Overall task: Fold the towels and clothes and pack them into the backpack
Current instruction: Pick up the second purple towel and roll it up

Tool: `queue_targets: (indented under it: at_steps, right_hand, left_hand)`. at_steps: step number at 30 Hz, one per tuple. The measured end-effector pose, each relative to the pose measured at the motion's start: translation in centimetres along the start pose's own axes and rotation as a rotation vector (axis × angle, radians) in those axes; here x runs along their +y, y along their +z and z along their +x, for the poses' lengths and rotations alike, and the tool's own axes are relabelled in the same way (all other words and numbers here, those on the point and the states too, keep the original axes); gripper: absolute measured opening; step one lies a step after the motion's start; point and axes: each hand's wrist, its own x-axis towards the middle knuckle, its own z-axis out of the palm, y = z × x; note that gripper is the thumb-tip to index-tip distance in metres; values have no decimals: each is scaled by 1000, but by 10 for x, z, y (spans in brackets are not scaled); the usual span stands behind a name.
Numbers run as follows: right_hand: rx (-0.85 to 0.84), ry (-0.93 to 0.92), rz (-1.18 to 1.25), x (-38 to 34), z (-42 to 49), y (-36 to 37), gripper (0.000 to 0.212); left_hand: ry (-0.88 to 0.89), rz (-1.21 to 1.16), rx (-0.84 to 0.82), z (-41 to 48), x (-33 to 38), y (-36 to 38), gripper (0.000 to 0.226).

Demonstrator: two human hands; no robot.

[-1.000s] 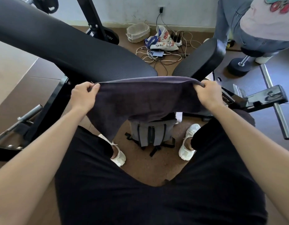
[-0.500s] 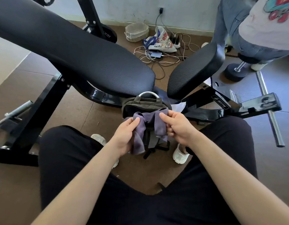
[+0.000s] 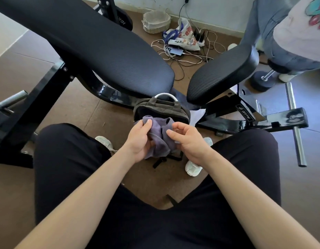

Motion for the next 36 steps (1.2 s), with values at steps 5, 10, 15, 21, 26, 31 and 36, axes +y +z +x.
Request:
queue_targets:
  at_steps: [5,10,15,21,26,31,36]
  right_hand:
    - [-35,38,52,0,0,6,12]
    - [-60,19,15,0,-2,6,10]
    - [-98,3,-21,2,-1,4,13]
    - [-114,-48,-88,1,-4,6,23]
    - [-70,-144,-289,3,-2,3,38]
    - [-203,-153,-349,-8,-9,-10,37]
    - [-204,-162,-408,-13,-10,-25,23]
  left_hand:
    - [-8,-48,-26,-4,1,1,31]
    - [-6,-114,-4,-6,3,3,32]
    - [6,-97,37,-7,2,4,31]
    - [0,-112,50,-8,0,6,33]
    - [22,-118,22,-11,2,7,25]
    - [2,-3,253,2,0,-5,10]
    - [-54,-17,506,14,-3,-24,12]
